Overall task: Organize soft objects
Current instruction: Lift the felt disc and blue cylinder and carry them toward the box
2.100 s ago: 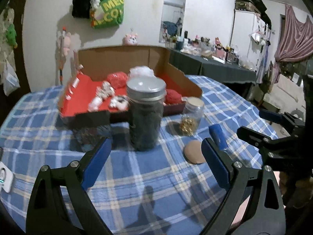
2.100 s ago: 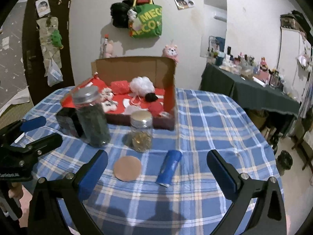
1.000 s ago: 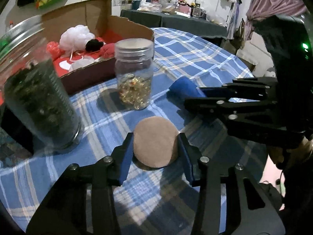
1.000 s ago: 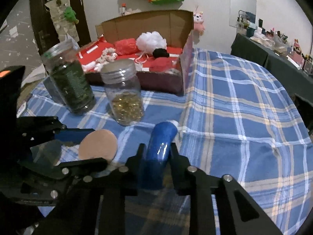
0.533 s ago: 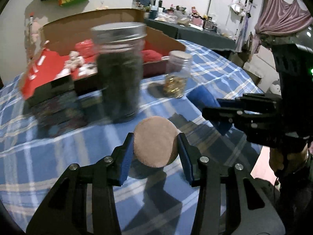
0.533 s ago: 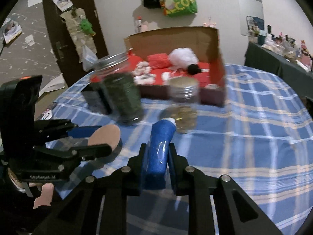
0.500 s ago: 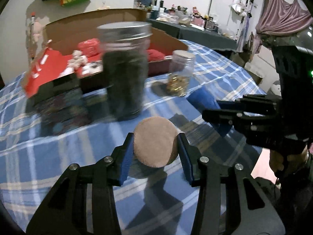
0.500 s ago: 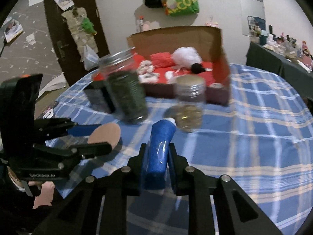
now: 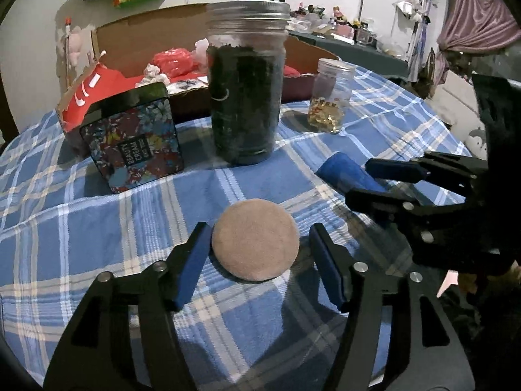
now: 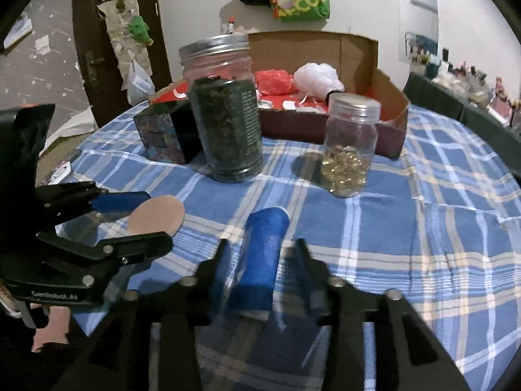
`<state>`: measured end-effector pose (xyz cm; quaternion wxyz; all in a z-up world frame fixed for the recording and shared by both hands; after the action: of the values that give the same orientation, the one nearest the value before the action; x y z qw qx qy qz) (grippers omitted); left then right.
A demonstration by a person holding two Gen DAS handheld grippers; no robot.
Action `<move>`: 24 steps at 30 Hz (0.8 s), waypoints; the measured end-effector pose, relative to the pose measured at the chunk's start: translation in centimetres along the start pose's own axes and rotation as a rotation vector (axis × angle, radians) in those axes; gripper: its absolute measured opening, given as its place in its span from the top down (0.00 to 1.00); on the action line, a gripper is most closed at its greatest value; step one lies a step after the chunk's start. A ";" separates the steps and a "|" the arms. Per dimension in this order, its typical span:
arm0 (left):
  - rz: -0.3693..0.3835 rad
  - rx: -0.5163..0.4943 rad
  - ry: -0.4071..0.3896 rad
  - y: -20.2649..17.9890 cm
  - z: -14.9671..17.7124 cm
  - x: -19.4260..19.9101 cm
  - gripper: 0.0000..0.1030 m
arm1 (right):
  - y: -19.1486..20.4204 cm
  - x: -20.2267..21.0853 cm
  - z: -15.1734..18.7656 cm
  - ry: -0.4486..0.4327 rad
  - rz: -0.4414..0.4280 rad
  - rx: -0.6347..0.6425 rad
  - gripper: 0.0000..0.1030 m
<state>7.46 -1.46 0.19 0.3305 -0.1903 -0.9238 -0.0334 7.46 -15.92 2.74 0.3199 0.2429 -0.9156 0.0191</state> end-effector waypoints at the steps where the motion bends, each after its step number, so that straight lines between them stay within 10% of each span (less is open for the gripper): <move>1: -0.010 -0.002 -0.005 0.0 0.0 0.0 0.41 | 0.1 0.1 0.1 -0.009 0.013 0.010 0.49; 15: -0.120 -0.026 -0.130 -1.2 1.2 0.7 0.50 | 1.1 0.6 1.1 -0.144 0.124 0.086 0.49; 19: -0.118 -0.013 -0.136 -1.2 1.2 0.7 0.55 | 1.2 0.6 1.6 -0.170 0.140 0.079 0.75; 24: -0.123 -0.011 -0.171 -1.4 1.0 1.4 0.60 | 1.1 0.6 1.8 -0.192 0.128 0.055 0.75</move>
<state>5.36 -2.09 0.33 0.2466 -0.1371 -0.9585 -0.0422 5.51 -15.56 1.87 0.2222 0.1933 -0.9548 0.0414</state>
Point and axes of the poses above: each gripper's, at about its wrist camera, not at the fingertips, and x roughly against the way its jaws point, y to its left, z to its underside, the point moved 3 cm from there along -x, roughly the way its jaws point, and after that the axes turned 8 degrees about -y, right-handed, at the moved point
